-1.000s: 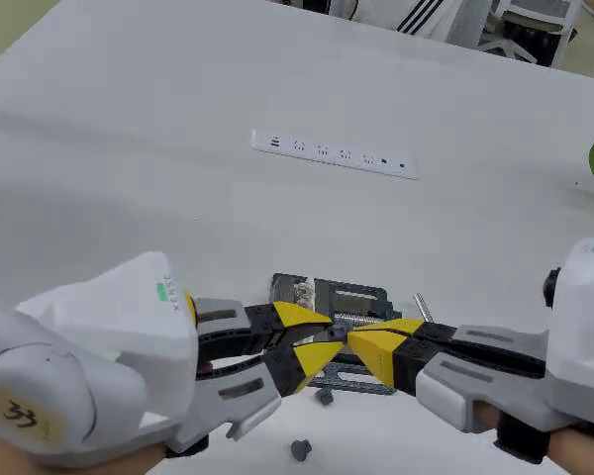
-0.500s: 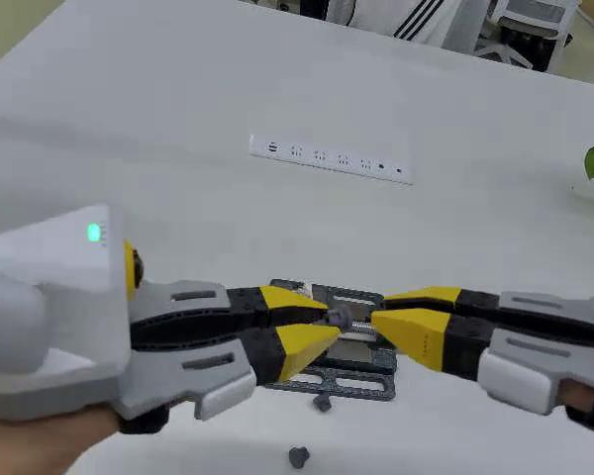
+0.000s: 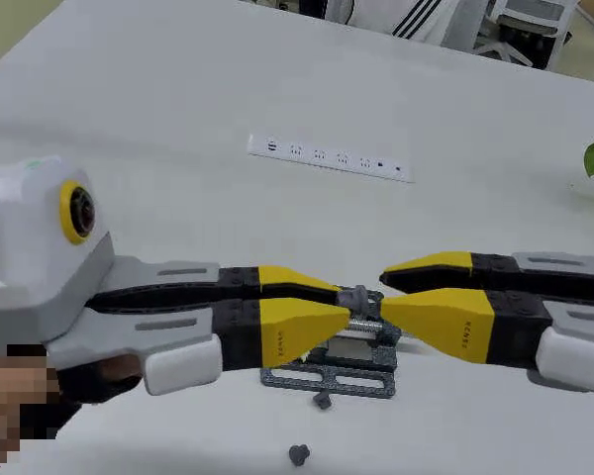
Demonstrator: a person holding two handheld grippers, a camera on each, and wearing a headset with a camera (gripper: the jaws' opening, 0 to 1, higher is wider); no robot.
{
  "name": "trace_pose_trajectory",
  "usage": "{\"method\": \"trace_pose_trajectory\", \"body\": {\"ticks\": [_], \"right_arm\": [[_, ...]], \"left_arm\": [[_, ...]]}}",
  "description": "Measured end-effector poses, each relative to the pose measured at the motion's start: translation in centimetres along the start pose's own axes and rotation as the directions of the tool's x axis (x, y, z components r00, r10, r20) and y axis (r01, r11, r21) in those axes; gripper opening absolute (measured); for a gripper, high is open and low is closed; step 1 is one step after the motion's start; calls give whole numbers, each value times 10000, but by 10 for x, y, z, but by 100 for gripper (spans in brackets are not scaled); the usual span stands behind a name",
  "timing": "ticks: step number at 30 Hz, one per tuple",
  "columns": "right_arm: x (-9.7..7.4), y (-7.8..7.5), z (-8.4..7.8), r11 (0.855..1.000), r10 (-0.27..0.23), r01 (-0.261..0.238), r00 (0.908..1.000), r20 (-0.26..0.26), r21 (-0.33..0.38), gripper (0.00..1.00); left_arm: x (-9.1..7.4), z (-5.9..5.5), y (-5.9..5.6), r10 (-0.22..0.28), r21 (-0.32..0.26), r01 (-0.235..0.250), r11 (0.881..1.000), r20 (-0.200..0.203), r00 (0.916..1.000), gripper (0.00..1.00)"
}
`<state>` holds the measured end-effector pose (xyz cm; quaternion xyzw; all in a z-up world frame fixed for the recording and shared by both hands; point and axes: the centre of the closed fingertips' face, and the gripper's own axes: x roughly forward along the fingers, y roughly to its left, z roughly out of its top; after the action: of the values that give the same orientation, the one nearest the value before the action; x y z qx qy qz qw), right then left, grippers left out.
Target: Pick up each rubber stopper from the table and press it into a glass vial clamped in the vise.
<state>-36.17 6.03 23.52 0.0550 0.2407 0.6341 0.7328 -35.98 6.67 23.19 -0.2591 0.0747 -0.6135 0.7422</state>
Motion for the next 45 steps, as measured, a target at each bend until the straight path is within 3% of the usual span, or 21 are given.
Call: {"method": "trace_pose_trajectory", "body": {"ticks": [4,20,45], "right_arm": [[2,11,2,9987,514,-514,9987,76,-2,14],[2,19,5,9961,870,-867,9960,207,-134,9],[3,18,9,9920,1140,-1132,9934,109,-563,7]], "left_arm": [[1,4,-6,-305,-229,309,9993,173,9994,4],[4,8,-19,-773,-373,785,9962,339,9964,4],[1,13,-18,-972,-837,1027,9912,672,9930,4]]}}
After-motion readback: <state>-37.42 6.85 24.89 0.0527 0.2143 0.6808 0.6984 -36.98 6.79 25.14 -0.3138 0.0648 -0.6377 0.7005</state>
